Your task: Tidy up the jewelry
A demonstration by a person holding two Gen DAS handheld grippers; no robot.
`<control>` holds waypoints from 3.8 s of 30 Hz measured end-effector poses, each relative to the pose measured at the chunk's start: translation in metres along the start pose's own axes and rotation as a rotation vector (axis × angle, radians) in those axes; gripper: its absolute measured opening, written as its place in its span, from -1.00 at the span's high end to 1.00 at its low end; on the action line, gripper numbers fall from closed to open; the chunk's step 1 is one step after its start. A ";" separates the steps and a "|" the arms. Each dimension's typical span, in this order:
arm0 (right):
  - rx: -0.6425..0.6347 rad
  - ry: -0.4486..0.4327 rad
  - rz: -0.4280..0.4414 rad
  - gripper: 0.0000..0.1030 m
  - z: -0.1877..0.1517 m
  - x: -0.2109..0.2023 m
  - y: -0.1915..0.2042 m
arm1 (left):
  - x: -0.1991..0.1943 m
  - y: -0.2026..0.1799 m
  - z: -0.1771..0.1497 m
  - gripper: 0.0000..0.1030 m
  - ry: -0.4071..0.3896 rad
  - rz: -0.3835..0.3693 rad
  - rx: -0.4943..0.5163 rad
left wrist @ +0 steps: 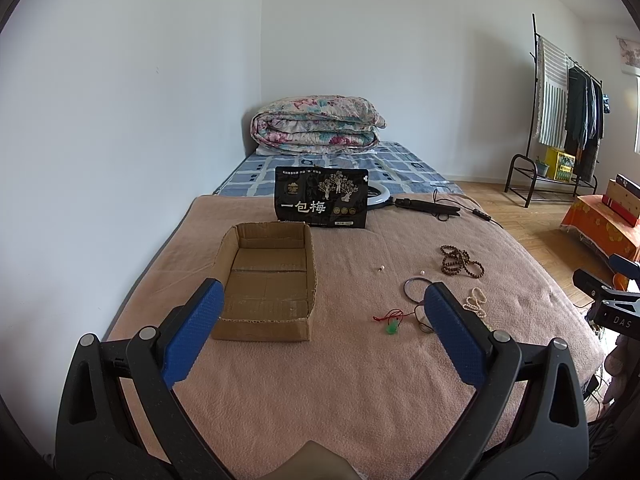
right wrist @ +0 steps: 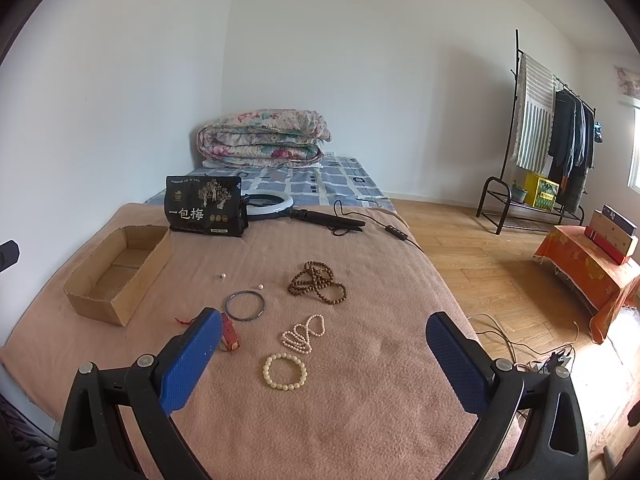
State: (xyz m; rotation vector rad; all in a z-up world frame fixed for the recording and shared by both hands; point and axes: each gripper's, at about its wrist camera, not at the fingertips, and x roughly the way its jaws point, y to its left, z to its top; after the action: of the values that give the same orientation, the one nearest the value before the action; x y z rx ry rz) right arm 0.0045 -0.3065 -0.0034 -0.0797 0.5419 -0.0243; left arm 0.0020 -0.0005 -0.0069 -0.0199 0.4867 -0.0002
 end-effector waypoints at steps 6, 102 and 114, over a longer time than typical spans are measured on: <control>0.000 0.001 0.001 -1.00 0.000 0.000 0.000 | 0.000 0.000 0.000 -0.98 0.000 0.000 0.000; -0.005 0.689 0.404 0.30 -0.067 0.228 -0.014 | 0.259 -0.152 -0.071 -0.89 0.376 -0.404 0.297; -0.077 0.696 0.379 0.64 -0.067 0.229 -0.003 | 0.267 -0.155 -0.075 -0.30 0.396 -0.398 0.299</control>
State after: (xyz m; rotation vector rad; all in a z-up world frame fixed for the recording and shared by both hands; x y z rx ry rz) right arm 0.1657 -0.3245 -0.1779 -0.0403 1.2462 0.3505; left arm 0.2033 -0.1582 -0.1949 0.1802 0.8680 -0.4739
